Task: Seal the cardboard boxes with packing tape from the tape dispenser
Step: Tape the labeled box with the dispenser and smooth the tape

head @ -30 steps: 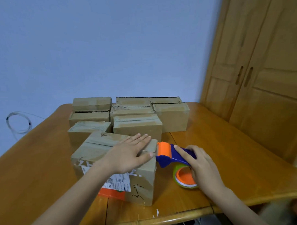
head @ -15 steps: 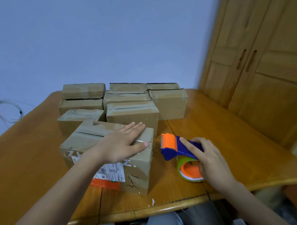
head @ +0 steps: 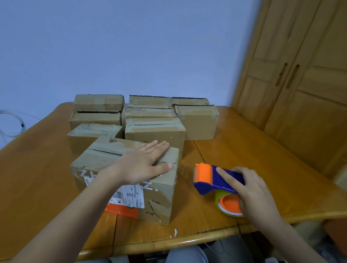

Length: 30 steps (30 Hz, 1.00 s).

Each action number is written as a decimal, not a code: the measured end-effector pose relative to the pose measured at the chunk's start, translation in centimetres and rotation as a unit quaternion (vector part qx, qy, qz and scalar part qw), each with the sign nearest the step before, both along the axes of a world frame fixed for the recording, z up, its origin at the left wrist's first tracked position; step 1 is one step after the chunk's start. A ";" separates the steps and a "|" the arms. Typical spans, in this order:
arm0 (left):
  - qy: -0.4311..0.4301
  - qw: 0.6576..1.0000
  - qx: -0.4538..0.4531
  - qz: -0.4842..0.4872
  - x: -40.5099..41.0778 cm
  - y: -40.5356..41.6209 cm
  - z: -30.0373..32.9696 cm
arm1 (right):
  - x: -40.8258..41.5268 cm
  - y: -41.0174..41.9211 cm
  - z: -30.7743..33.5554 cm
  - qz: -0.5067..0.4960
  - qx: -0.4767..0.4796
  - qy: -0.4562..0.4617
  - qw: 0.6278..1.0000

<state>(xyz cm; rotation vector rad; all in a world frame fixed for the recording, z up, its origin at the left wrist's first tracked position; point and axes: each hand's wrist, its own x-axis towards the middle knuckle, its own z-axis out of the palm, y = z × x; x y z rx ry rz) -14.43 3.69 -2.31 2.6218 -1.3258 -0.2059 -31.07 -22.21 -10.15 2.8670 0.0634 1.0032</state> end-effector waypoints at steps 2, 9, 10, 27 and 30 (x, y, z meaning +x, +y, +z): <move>-0.005 1.000 -0.007 0.004 -0.1 0.0 0.0 | 0.6 0.3 -0.1 0.001 -0.011 0.009 1.000; -0.005 1.000 -0.017 0.007 -0.3 -0.1 0.3 | 2.4 1.7 -0.4 0.014 -0.042 0.042 0.998; -0.005 1.000 -0.012 0.007 -0.3 -0.1 0.3 | 2.7 1.9 -0.3 0.015 -0.042 0.042 0.998; -0.050 0.992 0.022 0.115 -0.6 -4.9 0.2 | 3.6 2.2 3.3 0.009 -0.130 0.098 0.987; -0.038 0.993 0.011 0.112 -0.7 -4.8 0.3 | 4.1 2.3 4.6 0.007 -0.161 0.121 0.980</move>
